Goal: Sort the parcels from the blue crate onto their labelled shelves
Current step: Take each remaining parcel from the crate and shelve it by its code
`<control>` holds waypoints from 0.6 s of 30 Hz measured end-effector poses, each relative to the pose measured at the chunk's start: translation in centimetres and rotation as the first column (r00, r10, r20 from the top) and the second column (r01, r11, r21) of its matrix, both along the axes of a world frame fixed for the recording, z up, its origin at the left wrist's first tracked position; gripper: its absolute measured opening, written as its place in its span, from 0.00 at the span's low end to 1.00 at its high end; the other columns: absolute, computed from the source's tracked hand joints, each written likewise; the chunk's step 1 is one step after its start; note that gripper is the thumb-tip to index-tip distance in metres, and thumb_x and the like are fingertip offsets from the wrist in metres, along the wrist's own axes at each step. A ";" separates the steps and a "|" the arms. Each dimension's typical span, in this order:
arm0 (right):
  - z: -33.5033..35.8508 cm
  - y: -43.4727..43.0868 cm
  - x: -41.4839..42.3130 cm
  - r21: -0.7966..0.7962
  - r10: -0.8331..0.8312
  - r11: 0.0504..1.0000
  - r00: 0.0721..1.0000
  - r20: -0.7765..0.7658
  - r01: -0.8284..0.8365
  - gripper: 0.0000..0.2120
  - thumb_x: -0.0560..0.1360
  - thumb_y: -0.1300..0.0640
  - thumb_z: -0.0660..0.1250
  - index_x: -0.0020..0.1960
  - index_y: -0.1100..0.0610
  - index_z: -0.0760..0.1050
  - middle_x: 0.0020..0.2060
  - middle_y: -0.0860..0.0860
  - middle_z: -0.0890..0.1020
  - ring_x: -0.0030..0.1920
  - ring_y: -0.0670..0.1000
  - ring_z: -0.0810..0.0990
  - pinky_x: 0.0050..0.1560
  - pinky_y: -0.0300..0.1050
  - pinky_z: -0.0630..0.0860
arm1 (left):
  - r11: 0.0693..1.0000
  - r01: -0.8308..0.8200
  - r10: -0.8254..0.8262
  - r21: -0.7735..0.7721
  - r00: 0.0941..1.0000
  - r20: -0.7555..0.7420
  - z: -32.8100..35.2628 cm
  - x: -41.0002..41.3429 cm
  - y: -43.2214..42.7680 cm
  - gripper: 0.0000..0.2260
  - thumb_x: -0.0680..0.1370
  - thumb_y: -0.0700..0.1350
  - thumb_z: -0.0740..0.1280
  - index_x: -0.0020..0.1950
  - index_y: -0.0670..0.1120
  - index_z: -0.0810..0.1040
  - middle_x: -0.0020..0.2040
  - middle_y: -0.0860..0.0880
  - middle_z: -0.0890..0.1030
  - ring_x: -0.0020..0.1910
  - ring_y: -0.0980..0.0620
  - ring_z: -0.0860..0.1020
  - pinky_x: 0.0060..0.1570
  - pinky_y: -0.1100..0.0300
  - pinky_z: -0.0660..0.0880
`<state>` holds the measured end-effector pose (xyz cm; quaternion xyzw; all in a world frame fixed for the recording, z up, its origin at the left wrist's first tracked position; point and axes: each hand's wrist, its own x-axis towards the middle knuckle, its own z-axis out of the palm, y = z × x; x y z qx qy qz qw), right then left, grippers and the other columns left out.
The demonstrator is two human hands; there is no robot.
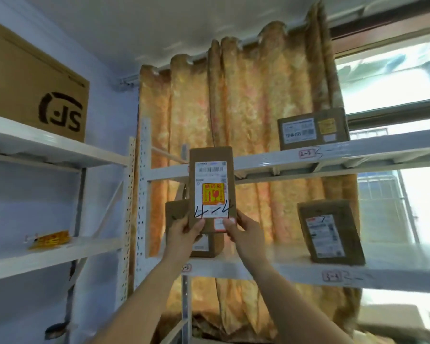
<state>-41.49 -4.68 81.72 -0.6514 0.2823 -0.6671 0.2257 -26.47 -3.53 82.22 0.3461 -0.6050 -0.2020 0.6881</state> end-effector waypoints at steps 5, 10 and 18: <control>1.1 -0.3 -5.6 -0.052 -0.041 0.998 0.998 -0.051 0.038 0.11 0.80 0.57 0.61 0.60 0.53 0.77 0.51 0.51 0.84 0.48 0.50 0.78 0.50 0.49 0.74 | 0.999 -0.016 0.010 0.028 0.982 0.190 0.7 -5.3 -0.6 0.16 0.74 0.44 0.70 0.62 0.50 0.76 0.65 0.47 0.70 0.62 0.51 0.73 0.67 0.48 0.68; 0.1 0.0 -11.2 -0.039 -0.138 0.990 0.964 -0.225 0.133 0.18 0.81 0.61 0.55 0.70 0.51 0.65 0.58 0.39 0.77 0.62 0.40 0.75 0.59 0.35 0.72 | 0.999 -0.041 0.039 0.008 0.979 0.202 0.2 -11.3 -1.0 0.23 0.72 0.35 0.71 0.65 0.44 0.72 0.62 0.43 0.74 0.65 0.44 0.72 0.66 0.43 0.68; -1.0 2.4 -22.2 -0.074 -0.385 0.920 0.853 -0.352 0.385 0.18 0.80 0.62 0.59 0.69 0.54 0.67 0.59 0.50 0.81 0.59 0.50 0.79 0.60 0.48 0.77 | 0.985 0.127 -0.105 -0.120 0.980 0.168 -1.8 -21.7 -1.2 0.25 0.70 0.30 0.71 0.62 0.50 0.74 0.51 0.53 0.82 0.52 0.54 0.79 0.47 0.69 0.76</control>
